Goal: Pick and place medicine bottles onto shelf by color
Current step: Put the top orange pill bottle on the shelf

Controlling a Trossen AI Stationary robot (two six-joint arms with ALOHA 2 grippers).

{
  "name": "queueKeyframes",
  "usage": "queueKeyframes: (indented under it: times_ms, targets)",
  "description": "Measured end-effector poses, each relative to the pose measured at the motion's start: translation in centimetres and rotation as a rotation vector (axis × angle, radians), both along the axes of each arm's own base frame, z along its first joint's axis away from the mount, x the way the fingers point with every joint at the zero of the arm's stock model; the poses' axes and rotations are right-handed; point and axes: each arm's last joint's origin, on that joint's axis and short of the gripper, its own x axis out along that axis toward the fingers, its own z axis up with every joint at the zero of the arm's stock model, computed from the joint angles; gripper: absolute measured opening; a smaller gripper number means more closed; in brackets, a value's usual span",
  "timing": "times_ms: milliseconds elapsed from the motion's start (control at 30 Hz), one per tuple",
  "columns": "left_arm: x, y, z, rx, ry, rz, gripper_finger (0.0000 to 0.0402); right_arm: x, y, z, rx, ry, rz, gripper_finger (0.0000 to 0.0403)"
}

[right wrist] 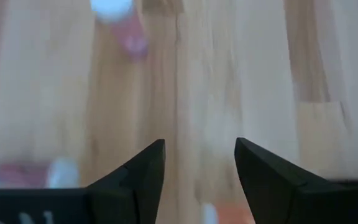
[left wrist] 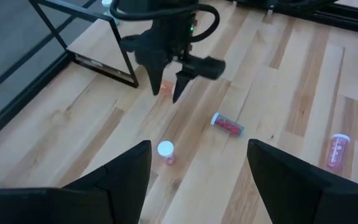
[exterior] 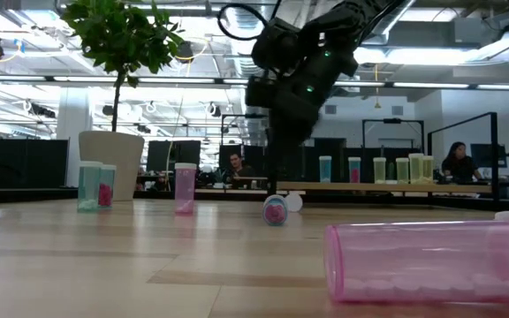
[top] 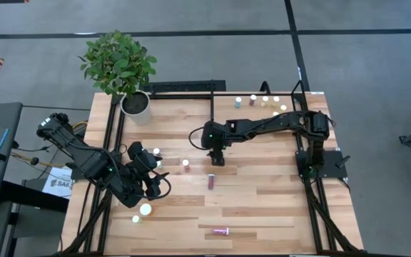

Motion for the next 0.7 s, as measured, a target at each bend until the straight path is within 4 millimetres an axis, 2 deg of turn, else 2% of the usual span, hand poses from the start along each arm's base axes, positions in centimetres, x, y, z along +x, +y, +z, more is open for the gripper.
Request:
queueKeyframes:
  times_ms: [167,367,500,700]
  targets:
    - [0.0,0.0,0.0,0.003,0.004,0.000,0.0254,-1.7,-0.7,0.3,-0.195,0.121,0.345,0.0214]
    - [0.0,0.0,-0.1,-0.006,0.000,0.008,0.0254,-2.9,-1.0,-0.2,-0.272,0.226,0.586,0.0212]
    - [0.1,-0.1,-0.1,-0.005,0.003,0.007,0.0254,-2.6,-1.0,-0.2,-0.398,0.184,0.795,0.0202]
    - [0.2,-0.2,-0.2,-0.023,-0.002,0.016,0.0254,-2.4,-1.0,-0.2,-0.493,0.152,0.940,0.0183]
